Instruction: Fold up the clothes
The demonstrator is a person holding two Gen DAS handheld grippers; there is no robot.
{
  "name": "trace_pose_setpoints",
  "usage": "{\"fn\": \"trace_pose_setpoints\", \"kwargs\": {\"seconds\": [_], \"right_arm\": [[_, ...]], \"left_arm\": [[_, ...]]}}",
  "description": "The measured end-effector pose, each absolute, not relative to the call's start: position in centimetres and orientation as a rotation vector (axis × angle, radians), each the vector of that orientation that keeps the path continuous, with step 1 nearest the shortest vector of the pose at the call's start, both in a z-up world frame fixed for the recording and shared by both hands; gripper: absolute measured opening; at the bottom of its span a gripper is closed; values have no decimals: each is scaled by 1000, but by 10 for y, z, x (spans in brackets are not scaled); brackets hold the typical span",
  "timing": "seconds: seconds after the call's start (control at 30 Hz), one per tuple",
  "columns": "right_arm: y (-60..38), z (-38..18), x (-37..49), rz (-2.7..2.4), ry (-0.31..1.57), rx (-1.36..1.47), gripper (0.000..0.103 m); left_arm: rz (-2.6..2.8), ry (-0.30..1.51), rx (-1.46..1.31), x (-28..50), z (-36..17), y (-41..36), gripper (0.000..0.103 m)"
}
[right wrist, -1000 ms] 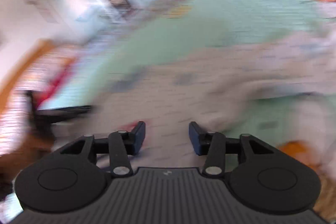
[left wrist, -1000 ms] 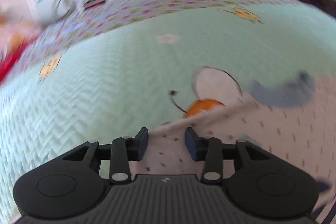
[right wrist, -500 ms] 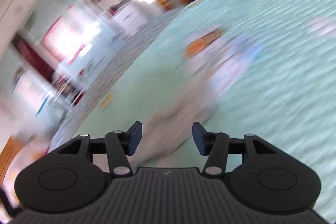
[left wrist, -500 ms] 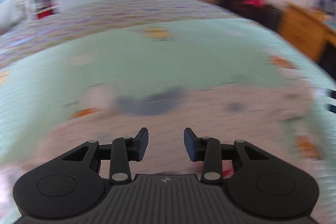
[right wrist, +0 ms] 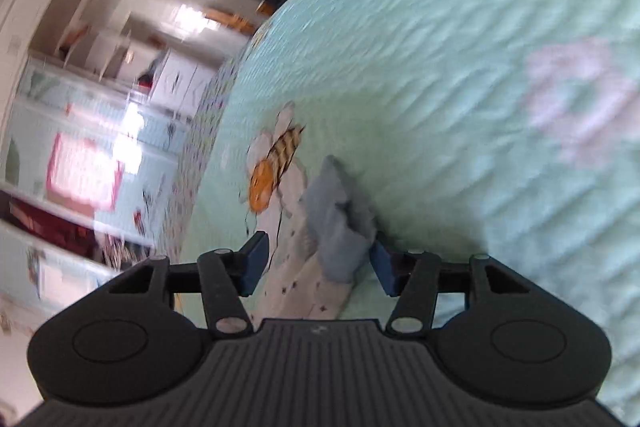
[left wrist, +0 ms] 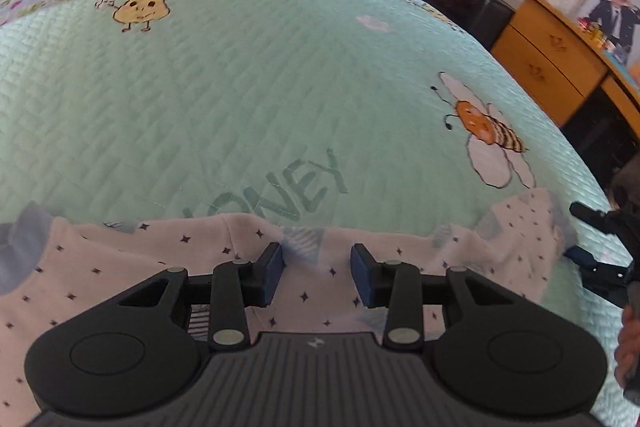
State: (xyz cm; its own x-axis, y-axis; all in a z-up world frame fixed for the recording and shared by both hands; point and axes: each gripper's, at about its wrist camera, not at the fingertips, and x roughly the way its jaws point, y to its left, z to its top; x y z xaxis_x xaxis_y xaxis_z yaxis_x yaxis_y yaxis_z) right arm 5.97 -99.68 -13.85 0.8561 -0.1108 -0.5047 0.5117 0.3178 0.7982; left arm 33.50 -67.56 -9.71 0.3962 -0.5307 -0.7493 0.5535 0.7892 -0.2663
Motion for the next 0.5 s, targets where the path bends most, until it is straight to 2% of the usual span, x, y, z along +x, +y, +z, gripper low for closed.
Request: {"fn": "trace_pose_setpoints", "kwargs": {"seconds": [0.07,0.1,0.3,0.37,0.5], "right_arm": [[-999,-137,63,-421,435,1148,27],[-1001,-140,61,-418,445,1165,7],[-1005,-131,15,-468,398,1170,6],[-1009,-135,-3,-486,413,1178,3],[-1014,-136,-8,-482,420,1142,2]], "left_arm": [[-693,916,57,331,-100,-679,47],[-687,907,79,329,-100,-682,47],[-661,907,142,330,-100,-690,48],[-651,912,153,331,-100,-693,48],[-639,910,160,331,-101,-695,49]]}}
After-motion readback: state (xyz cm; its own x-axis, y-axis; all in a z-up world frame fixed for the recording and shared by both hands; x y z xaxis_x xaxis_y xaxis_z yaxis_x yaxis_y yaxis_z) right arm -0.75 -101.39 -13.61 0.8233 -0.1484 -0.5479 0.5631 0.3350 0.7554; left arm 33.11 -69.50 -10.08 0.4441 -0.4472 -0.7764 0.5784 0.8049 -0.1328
